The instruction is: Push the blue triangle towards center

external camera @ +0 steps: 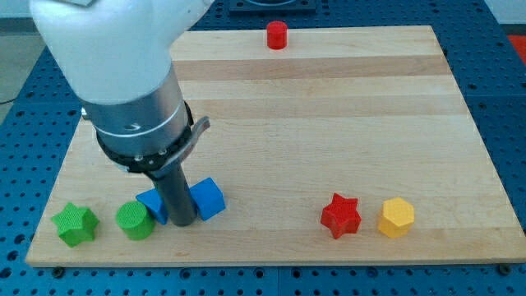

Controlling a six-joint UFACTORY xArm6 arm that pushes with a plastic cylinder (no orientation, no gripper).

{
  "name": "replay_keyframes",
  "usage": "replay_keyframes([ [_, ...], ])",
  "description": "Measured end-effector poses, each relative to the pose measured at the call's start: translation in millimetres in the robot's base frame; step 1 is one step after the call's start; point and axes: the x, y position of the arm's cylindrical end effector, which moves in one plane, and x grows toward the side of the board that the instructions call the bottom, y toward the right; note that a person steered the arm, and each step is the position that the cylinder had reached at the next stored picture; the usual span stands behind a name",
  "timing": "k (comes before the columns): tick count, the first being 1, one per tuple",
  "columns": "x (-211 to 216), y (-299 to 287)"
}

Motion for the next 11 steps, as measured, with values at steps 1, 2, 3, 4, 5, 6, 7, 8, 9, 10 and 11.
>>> replay_keyframes([
  [1, 21.3, -0.5],
  [2, 34.4, -14.7],
  [3, 36.2, -22.8],
  [4, 29.6, -31.8],
  [5, 14.8, -35.6],
  [6, -6.1, -35.6],
  [7, -27.4, -35.2],
  [8, -52.0, -35.2],
  [9, -69.4, -44.4],
  [10, -75.8, -61.5],
  [11, -110.7, -59.9],
])
